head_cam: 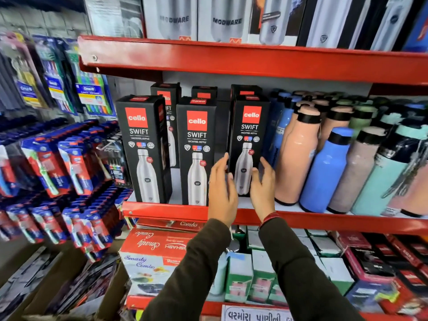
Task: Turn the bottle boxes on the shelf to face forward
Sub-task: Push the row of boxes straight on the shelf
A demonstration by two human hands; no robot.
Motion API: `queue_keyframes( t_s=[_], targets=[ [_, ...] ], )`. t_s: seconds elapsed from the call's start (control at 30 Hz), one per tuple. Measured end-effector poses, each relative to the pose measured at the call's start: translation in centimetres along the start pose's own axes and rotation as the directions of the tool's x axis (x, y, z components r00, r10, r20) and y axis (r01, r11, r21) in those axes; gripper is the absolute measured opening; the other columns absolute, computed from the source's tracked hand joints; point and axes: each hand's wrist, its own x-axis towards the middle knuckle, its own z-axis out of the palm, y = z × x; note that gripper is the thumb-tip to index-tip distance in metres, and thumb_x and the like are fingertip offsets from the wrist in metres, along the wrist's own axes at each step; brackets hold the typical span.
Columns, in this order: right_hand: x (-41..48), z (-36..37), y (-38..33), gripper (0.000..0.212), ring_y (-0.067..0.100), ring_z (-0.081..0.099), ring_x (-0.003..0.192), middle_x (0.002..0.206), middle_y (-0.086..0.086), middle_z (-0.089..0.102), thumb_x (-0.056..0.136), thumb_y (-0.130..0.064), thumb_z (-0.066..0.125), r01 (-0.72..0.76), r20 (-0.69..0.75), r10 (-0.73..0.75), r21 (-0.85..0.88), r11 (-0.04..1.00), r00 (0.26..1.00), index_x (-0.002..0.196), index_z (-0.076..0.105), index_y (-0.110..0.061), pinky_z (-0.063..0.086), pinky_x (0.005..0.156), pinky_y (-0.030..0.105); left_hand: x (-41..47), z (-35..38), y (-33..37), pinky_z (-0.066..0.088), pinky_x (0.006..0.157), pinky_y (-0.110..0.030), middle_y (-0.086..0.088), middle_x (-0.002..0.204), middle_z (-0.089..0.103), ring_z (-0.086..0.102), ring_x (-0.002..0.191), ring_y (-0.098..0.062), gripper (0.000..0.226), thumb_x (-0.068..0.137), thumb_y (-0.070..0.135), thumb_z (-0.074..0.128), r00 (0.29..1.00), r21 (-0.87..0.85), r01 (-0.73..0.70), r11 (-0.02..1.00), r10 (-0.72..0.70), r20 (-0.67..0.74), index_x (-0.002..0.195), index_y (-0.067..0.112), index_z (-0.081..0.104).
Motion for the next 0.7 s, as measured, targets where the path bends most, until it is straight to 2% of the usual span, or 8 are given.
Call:
queue_keyframes(
  t_s=[0.1,0.2,0.27,0.37,0.47,0.5,0.6,0.7],
  targets=[
    [1.7,0.0,0.7,0.050,0.026,0.031,0.146,0.156,0.014,0.035,0.102,-0.016,0.041,-0.056,0.098,0.064,-0.080,0.995,0.993,0.150,0.032,-0.006,0.023,0.119,0.033,1.7,2.6,-0.6,0.017,0.114,-0.006,-0.005,0.157,0.035,0.030,0.144,-0.008,0.048,0.104,0.017,0.037,0.981,-0.005,0.193,0.981,-0.193,0.026,0.152,0.011,0.031],
    [2.7,0.0,1.0,0.051,0.029,0.033,0.146,0.157,0.013,0.035,0.102,-0.015,0.039,-0.105,0.162,0.122,-0.109,0.988,0.979,0.152,0.029,-0.007,0.024,0.117,0.032,3.5,4.3,-1.5,0.026,0.116,-0.027,-0.016,0.154,0.040,0.036,0.145,-0.027,0.046,0.105,0.020,0.036,0.881,-0.078,0.472,0.878,-0.468,0.063,0.149,0.005,0.034],
    [3.0,-0.1,1.2,0.051,0.030,0.039,0.142,0.154,0.014,0.041,0.103,-0.016,0.039,-0.136,0.184,0.155,-0.113,0.984,0.971,0.152,0.029,-0.010,0.030,0.108,0.027,4.1,4.7,-1.8,0.034,0.107,-0.029,-0.020,0.144,0.051,0.046,0.136,-0.033,0.041,0.105,0.023,0.035,0.826,-0.085,0.563,0.822,-0.555,0.097,0.140,0.003,0.044],
    [3.2,-0.2,1.7,0.046,0.033,0.045,0.136,0.147,0.018,0.049,0.103,-0.018,0.041,-0.140,0.167,0.158,-0.114,0.984,0.973,0.147,0.038,-0.007,0.035,0.099,0.026,4.4,4.9,-2.3,0.039,0.093,-0.028,-0.022,0.131,0.061,0.055,0.124,-0.036,0.037,0.105,0.024,0.035,0.807,-0.081,0.590,0.803,-0.584,0.089,0.130,0.004,0.054],
    [3.2,-0.5,1.8,0.044,0.034,0.047,0.134,0.143,0.019,0.052,0.102,-0.019,0.043,-0.140,0.152,0.158,-0.121,0.983,0.976,0.143,0.043,-0.004,0.032,0.088,0.019,4.2,4.8,-2.5,0.037,0.085,-0.023,-0.020,0.123,0.066,0.060,0.115,-0.034,0.035,0.104,0.024,0.038,0.810,-0.088,0.586,0.806,-0.585,0.033,0.124,0.003,0.059],
    [3.2,-0.6,1.9,0.044,0.033,0.047,0.134,0.144,0.019,0.052,0.102,-0.019,0.044,-0.141,0.151,0.158,-0.118,0.983,0.976,0.143,0.043,-0.004,0.031,0.089,0.018,4.2,4.8,-2.4,0.036,0.086,-0.022,-0.019,0.123,0.066,0.060,0.116,-0.034,0.035,0.104,0.024,0.039,0.810,-0.098,0.585,0.805,-0.586,0.022,0.123,0.003,0.060],
    [2.8,-1.0,1.9,0.047,0.030,0.044,0.138,0.148,0.017,0.048,0.102,-0.024,0.046,-0.142,0.153,0.160,-0.121,0.983,0.975,0.144,0.042,-0.005,0.032,0.105,0.025,3.9,4.6,-2.2,0.035,0.086,-0.020,-0.016,0.123,0.067,0.061,0.116,-0.031,0.034,0.103,0.023,0.042,0.817,-0.104,0.572,0.813,-0.576,-0.008,0.121,0.003,0.063],
    [2.2,-1.3,2.0,0.048,0.029,0.045,0.138,0.148,0.015,0.049,0.101,-0.025,0.048,-0.134,0.150,0.150,-0.111,0.985,0.977,0.144,0.044,-0.005,0.032,0.108,0.027,3.2,4.3,-2.2,0.035,0.080,-0.020,-0.016,0.114,0.070,0.062,0.102,-0.027,0.032,0.103,0.024,0.044,0.831,-0.080,0.551,0.831,-0.555,-0.037,0.114,0.004,0.066]
  ],
)
